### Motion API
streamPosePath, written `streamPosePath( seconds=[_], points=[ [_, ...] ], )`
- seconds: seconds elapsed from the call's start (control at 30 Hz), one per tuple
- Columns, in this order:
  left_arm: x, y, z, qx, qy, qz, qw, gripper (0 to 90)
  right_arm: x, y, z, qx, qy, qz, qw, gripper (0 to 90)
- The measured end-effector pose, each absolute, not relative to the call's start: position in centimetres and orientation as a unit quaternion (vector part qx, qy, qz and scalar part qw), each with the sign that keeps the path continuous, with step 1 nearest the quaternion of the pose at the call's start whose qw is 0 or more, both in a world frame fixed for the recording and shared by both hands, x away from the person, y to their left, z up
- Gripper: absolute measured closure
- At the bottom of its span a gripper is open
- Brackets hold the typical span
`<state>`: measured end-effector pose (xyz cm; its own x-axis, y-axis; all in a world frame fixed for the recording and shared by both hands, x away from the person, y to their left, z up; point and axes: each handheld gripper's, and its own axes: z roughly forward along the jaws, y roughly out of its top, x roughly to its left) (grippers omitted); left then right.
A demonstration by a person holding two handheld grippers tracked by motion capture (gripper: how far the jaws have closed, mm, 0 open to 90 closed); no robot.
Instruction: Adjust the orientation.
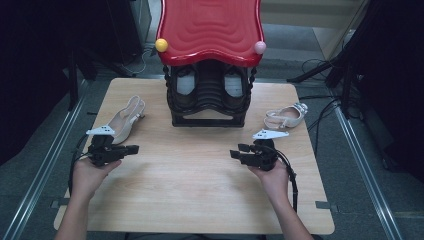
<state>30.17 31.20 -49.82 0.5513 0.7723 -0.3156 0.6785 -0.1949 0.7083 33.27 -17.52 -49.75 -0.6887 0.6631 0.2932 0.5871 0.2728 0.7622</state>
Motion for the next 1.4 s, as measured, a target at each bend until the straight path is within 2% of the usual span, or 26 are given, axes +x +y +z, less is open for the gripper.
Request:
streamPosePath(
  seconds=[0.23,0.73,1.03,1.3,1.4],
  points=[
    [30.7,33.7,-51.2,0.759,0.503,0.085,0.405,89.7,33.4,-17.2,-49.9,0.388,0.798,0.459,0.044,52.6],
    [32.6,37.4,-53.7,0.723,0.569,0.077,0.384,89.7,33.3,-17.5,-50.2,0.397,0.799,0.448,0.049,52.6],
    [32.8,38.6,-53.9,0.722,0.568,0.081,0.387,89.9,33.0,-17.6,-50.4,0.399,0.799,0.447,0.052,52.6],
    [33.6,39.9,-53.8,0.704,0.597,0.123,0.366,90.0,32.7,-17.8,-50.6,0.402,0.799,0.444,0.054,52.5],
    [34.1,40.4,-53.8,0.688,0.611,0.115,0.374,90.0,32.6,-17.9,-50.7,0.406,0.799,0.440,0.054,52.5]
  ],
)
